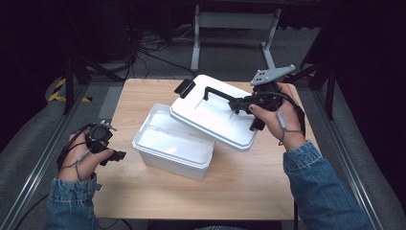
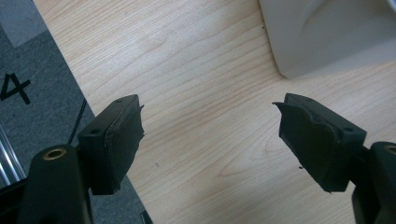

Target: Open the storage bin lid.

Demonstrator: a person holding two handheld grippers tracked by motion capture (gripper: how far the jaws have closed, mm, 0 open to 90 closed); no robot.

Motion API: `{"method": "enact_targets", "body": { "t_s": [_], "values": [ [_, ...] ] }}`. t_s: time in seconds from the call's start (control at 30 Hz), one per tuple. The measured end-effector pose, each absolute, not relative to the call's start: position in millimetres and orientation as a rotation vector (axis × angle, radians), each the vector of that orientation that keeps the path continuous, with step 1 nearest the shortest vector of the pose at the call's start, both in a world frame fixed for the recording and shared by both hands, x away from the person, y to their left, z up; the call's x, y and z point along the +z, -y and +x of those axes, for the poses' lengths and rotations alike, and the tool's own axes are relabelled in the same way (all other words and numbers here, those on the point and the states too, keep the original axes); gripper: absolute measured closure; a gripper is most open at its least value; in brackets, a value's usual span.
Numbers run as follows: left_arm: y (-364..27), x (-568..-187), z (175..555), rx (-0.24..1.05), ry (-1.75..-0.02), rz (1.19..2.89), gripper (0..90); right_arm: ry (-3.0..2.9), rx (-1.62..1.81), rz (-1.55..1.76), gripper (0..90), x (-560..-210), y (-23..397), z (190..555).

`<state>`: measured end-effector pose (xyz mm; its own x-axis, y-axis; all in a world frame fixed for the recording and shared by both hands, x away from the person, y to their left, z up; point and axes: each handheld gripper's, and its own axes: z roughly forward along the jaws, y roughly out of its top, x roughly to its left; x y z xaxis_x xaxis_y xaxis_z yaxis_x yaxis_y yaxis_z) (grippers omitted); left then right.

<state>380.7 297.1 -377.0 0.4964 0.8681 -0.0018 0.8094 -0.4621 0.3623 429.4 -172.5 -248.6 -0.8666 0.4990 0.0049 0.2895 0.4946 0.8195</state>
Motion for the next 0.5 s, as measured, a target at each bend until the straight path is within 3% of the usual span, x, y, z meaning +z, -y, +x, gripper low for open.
{"method": "enact_targets", "body": {
  "t_s": [0.5],
  "values": [
    [-298, -379, 381, 0.247, -1.413, 2.425, 21.4, -2.436, 1.235, 0.822, 85.1, -250, 223, 437]
  ]
}}
